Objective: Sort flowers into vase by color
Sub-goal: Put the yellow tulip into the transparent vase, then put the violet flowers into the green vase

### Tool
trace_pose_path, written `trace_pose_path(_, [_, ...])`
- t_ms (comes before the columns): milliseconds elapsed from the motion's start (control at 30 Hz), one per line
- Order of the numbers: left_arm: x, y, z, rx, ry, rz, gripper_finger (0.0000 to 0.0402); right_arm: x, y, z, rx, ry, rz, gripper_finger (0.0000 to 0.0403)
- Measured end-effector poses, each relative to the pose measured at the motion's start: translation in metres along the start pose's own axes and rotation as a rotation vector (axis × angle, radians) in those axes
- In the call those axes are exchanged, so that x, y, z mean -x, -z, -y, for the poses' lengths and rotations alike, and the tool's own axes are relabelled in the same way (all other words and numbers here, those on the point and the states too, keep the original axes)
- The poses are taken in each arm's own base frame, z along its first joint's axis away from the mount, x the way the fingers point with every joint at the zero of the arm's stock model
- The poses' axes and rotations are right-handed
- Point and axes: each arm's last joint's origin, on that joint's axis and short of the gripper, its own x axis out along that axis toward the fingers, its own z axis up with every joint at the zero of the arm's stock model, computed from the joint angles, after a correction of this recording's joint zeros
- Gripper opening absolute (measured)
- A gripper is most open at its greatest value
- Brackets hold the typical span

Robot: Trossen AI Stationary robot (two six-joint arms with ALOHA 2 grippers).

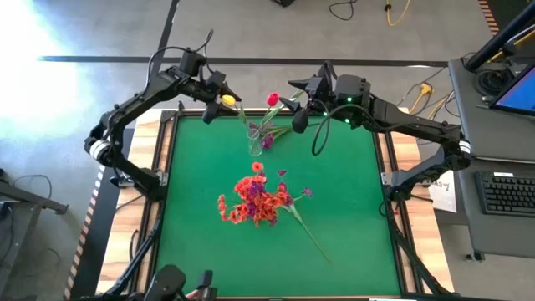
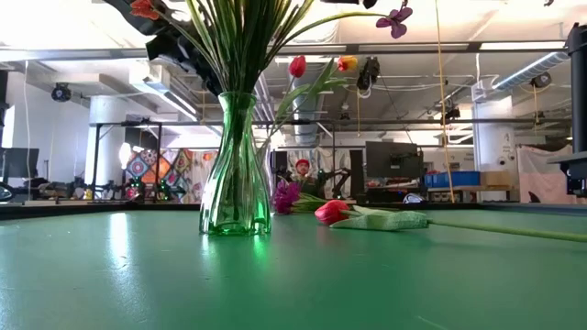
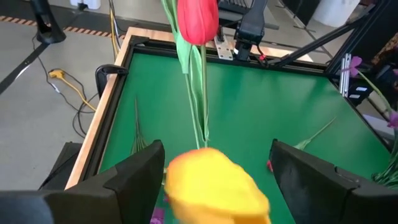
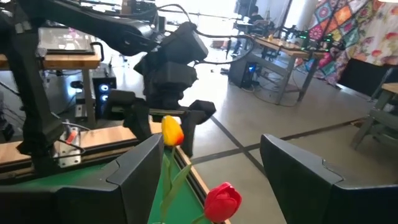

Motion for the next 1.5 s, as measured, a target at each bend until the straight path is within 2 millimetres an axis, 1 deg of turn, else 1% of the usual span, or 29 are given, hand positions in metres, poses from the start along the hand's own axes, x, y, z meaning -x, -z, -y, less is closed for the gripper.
trace_pose_path(67, [0.002,-0.002,0.001,0.008,-0.003,0.005,0.0277,0.000,0.001,0.000,0.002,0.004,-0.008,0.0261])
trace_pose_path(167, [0.006,-0.010,0.003,0.014,-0.011,0.020,0.0277,0.000,0.002,0.002,0.003,0.010,-0.019,0.0261])
trace_pose_path(367, [0.014,-0.026,0.006,0.009,-0.059,0.027,0.0277,0.000,0.009,0.014,0.011,0.045,-0.090,0.0260])
trace_pose_path(500, [0.022,-0.040,0.007,0.017,-0.126,0.029,0.0277,0.003,0.009,0.025,0.064,0.162,-0.116,0.0260])
trace_pose_path(567, [0.026,-0.049,0.008,0.021,-0.163,0.038,0.0277,0.007,0.003,0.034,0.075,0.236,-0.117,0.0260])
trace_pose_path(700, [0.036,-0.064,0.014,0.009,-0.178,0.059,0.0277,0.013,-0.002,0.047,0.071,0.287,-0.152,0.0260])
trace_pose_path(833, [0.045,-0.073,0.023,-0.004,-0.174,0.071,0.0277,0.014,0.007,0.055,0.077,0.301,-0.239,0.0260])
trace_pose_path(933, [0.054,-0.078,0.035,-0.029,-0.176,0.093,0.0276,0.016,0.014,0.060,0.059,0.314,-0.302,0.0257])
trace_pose_path(1033, [0.062,-0.078,0.046,-0.040,-0.179,0.103,0.0271,0.022,0.019,0.063,0.049,0.321,-0.332,0.0250])
trace_pose_path(1200, [0.072,-0.073,0.066,-0.040,-0.189,0.125,0.0263,0.038,0.027,0.063,0.036,0.327,-0.338,0.0237])
trace_pose_path(1367, [0.076,-0.059,0.080,-0.003,-0.195,0.140,0.0257,0.055,0.048,0.061,0.000,0.337,-0.376,0.0231])
trace_pose_path(1500, [0.080,-0.051,0.089,0.011,-0.205,0.191,0.0255,0.060,0.070,0.057,-0.032,0.333,-0.421,0.0231])
